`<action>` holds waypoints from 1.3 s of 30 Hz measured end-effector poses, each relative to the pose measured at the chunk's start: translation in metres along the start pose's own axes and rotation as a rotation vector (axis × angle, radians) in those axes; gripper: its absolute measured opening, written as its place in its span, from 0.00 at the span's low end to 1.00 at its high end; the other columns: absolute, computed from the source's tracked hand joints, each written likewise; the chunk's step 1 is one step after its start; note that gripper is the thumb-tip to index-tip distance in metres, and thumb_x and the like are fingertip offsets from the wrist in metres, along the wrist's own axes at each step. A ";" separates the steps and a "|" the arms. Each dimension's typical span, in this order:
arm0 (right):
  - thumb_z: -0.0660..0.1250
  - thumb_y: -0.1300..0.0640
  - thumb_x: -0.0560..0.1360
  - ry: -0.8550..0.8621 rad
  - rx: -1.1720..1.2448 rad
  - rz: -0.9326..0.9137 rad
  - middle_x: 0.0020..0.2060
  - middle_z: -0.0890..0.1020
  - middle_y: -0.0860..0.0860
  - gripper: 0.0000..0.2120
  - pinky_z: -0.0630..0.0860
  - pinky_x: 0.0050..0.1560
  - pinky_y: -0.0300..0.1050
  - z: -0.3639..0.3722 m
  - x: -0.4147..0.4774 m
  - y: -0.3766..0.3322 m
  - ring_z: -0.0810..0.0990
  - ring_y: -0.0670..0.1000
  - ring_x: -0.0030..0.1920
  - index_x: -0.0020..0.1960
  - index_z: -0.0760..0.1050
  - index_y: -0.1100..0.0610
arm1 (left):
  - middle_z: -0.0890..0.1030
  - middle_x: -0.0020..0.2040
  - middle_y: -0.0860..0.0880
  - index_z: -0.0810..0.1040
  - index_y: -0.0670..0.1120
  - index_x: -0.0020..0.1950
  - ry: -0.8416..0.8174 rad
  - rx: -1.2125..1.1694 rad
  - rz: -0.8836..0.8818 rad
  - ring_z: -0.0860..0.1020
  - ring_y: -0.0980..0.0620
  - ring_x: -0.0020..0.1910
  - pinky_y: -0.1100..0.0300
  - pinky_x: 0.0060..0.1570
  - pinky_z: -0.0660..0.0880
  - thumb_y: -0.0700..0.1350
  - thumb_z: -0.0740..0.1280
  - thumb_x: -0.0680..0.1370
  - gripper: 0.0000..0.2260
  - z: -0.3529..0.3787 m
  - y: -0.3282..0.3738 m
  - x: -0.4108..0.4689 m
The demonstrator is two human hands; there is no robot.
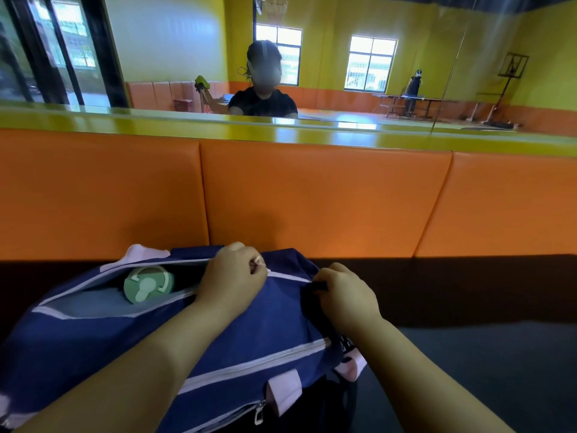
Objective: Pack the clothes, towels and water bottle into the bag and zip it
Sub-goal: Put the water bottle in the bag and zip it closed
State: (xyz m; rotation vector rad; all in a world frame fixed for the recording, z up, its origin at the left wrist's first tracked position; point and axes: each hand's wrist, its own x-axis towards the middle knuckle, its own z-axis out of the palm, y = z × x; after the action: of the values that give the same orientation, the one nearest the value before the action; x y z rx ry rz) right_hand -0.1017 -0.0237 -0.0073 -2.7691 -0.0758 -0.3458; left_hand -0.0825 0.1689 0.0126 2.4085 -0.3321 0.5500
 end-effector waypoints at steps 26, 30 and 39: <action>0.60 0.62 0.75 0.101 -0.228 -0.271 0.48 0.78 0.53 0.10 0.61 0.37 0.46 0.032 -0.006 -0.115 0.76 0.58 0.49 0.54 0.75 0.57 | 0.74 0.39 0.47 0.80 0.40 0.38 0.287 0.152 -0.329 0.75 0.46 0.38 0.51 0.42 0.73 0.42 0.66 0.76 0.09 -0.124 -0.123 -0.070; 0.60 0.59 0.75 0.079 -0.172 -0.347 0.53 0.76 0.53 0.11 0.67 0.41 0.46 0.029 0.002 -0.146 0.73 0.57 0.55 0.56 0.74 0.57 | 0.76 0.41 0.47 0.82 0.42 0.42 0.274 0.123 -0.352 0.76 0.48 0.40 0.53 0.43 0.74 0.45 0.66 0.76 0.08 -0.135 -0.130 -0.077; 0.65 0.58 0.75 0.134 -0.053 -0.458 0.45 0.79 0.55 0.05 0.61 0.37 0.46 0.057 0.003 -0.168 0.77 0.61 0.47 0.48 0.79 0.56 | 0.77 0.43 0.45 0.81 0.42 0.42 0.339 0.113 -0.426 0.77 0.46 0.41 0.52 0.45 0.74 0.43 0.66 0.75 0.07 -0.150 -0.156 -0.088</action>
State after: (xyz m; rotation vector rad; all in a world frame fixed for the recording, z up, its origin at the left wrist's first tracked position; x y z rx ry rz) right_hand -0.1016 0.1538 -0.0022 -2.7484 -0.6805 -0.6538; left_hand -0.1490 0.3922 -0.0043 2.3385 0.3573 0.7735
